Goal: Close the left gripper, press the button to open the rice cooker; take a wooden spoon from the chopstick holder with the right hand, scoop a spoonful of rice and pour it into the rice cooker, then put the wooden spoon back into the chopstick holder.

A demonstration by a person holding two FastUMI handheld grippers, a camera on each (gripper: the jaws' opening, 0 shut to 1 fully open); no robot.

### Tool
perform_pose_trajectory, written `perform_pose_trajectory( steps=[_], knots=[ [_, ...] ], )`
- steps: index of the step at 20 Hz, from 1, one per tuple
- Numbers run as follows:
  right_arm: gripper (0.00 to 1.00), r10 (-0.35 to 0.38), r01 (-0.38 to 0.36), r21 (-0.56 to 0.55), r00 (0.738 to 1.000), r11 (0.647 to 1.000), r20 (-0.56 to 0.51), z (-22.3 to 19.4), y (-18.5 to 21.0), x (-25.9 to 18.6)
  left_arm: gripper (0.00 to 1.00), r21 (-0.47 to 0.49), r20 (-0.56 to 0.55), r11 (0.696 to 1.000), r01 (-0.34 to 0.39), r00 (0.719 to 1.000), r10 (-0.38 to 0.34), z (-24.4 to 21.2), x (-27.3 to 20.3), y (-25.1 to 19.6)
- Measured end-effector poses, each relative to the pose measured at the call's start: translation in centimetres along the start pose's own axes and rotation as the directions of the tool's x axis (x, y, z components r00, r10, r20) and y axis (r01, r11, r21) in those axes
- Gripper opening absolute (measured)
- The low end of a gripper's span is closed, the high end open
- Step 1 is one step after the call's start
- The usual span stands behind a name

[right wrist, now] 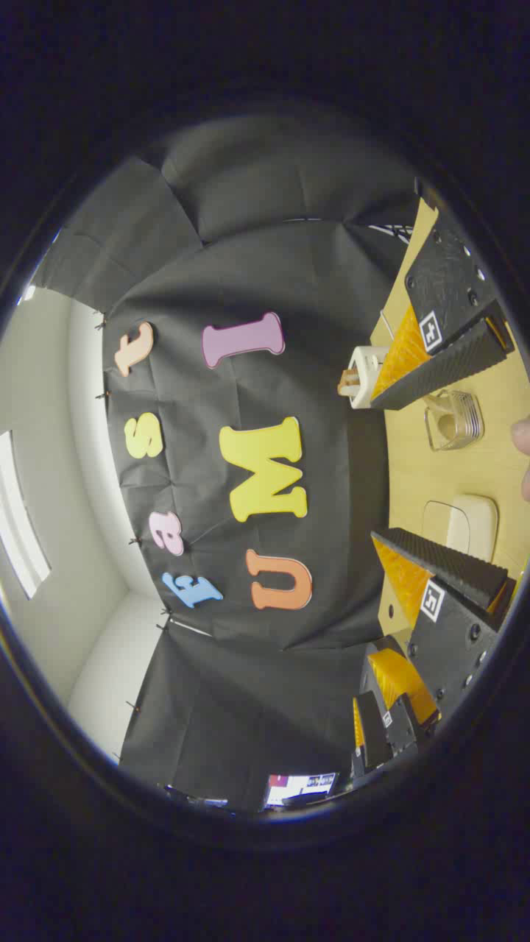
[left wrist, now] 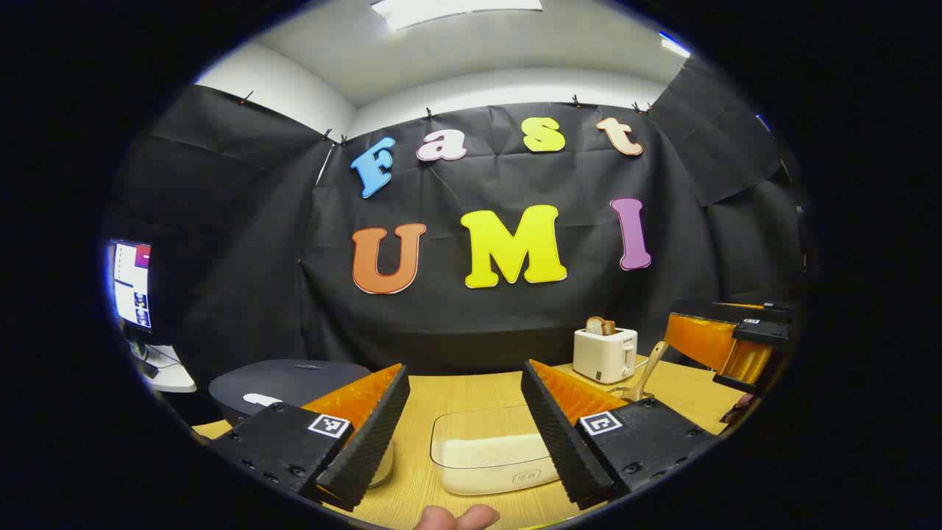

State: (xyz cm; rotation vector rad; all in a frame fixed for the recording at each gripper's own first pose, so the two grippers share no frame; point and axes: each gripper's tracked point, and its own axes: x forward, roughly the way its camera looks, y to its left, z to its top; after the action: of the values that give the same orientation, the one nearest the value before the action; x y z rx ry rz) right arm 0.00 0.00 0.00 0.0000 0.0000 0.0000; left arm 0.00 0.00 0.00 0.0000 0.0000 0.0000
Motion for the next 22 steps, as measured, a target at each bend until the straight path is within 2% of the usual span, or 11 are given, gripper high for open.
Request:
perform_pose_trajectory(
  steps=[6,17,18,19,22],
  knots=[
    [0.95,0.013,-0.013,0.002,1.000,1.000,-0.003,-0.4,0.8,0.5,0.97,-0.021,-0.006,1.000,-0.006,1.000,0.006,-0.4,0.2,0.9],
    [0.96,0.043,-0.043,0.004,0.999,0.999,0.012,-0.2,2.3,1.2,0.97,-0.004,-0.036,1.000,-0.031,0.999,0.031,-1.5,0.6,1.9],
    [0.92,0.045,-0.045,0.003,0.999,0.999,0.010,-0.2,2.4,1.3,0.97,-0.006,-0.041,1.000,-0.029,0.999,0.029,-1.7,0.7,1.8],
    [0.95,0.045,-0.045,0.001,0.999,0.999,0.010,-0.3,2.4,1.3,0.97,-0.003,-0.044,0.999,-0.032,0.999,0.032,-1.7,0.8,1.8],
    [0.96,0.048,-0.048,-0.001,0.999,0.999,0.019,0.0,2.5,1.3,0.97,-0.003,-0.043,0.999,-0.043,0.998,0.042,-1.7,0.6,2.2]
  ],
)
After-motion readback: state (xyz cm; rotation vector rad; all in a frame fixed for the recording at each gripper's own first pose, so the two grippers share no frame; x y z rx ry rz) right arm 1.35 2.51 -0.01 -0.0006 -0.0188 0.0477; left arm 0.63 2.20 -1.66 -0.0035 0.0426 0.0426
